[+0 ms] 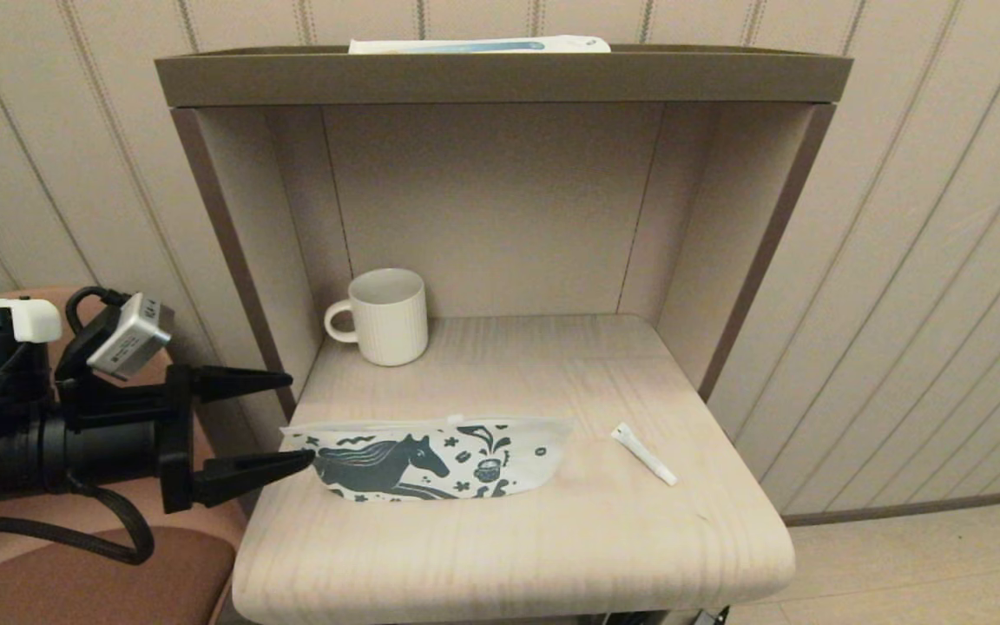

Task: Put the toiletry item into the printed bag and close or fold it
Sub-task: Pick up the storage bag

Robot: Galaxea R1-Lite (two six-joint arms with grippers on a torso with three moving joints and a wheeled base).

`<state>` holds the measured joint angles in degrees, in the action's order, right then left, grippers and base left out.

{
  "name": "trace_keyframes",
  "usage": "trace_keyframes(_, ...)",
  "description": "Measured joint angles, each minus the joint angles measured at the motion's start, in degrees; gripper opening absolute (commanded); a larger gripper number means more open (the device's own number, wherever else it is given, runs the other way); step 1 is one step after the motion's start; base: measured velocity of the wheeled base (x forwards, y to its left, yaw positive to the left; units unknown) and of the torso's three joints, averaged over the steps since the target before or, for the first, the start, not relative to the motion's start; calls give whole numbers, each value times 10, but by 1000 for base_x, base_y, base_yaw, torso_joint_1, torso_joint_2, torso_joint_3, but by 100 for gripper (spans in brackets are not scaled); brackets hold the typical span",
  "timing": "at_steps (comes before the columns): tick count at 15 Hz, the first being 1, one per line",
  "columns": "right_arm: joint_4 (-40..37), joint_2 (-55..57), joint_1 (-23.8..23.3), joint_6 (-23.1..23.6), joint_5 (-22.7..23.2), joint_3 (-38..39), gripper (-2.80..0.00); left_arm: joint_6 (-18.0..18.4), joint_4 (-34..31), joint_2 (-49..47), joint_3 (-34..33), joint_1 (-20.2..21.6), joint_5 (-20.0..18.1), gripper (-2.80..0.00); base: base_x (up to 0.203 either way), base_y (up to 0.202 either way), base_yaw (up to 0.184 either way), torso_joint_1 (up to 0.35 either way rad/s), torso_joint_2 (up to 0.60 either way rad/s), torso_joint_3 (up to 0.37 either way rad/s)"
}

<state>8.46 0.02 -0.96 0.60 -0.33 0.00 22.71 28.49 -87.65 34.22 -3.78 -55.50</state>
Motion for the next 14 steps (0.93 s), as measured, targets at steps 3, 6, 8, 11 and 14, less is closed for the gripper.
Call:
trace_keyframes(3,0,0,0,0,0,0,-280,33,-1,-20,-2,-19,-34,0,0,0,0,0,0,0)
trace_keyframes(6,0,0,0,0,0,0,-280,41,-3,-32,-8,-25,-81,0,0,0,0,0,0,0)
trace_keyframes(8,0,0,0,0,0,0,-280,43,-1,-42,-5,-25,-85,0,0,0,0,0,0,0)
trace_keyframes(11,0,0,0,0,0,0,-280,68,-1,-65,7,-26,-86,0,0,0,0,0,0,0)
trace_keyframes(14,0,0,0,0,0,0,-280,96,-2,-84,11,-31,-82,0,0,0,0,0,0,0)
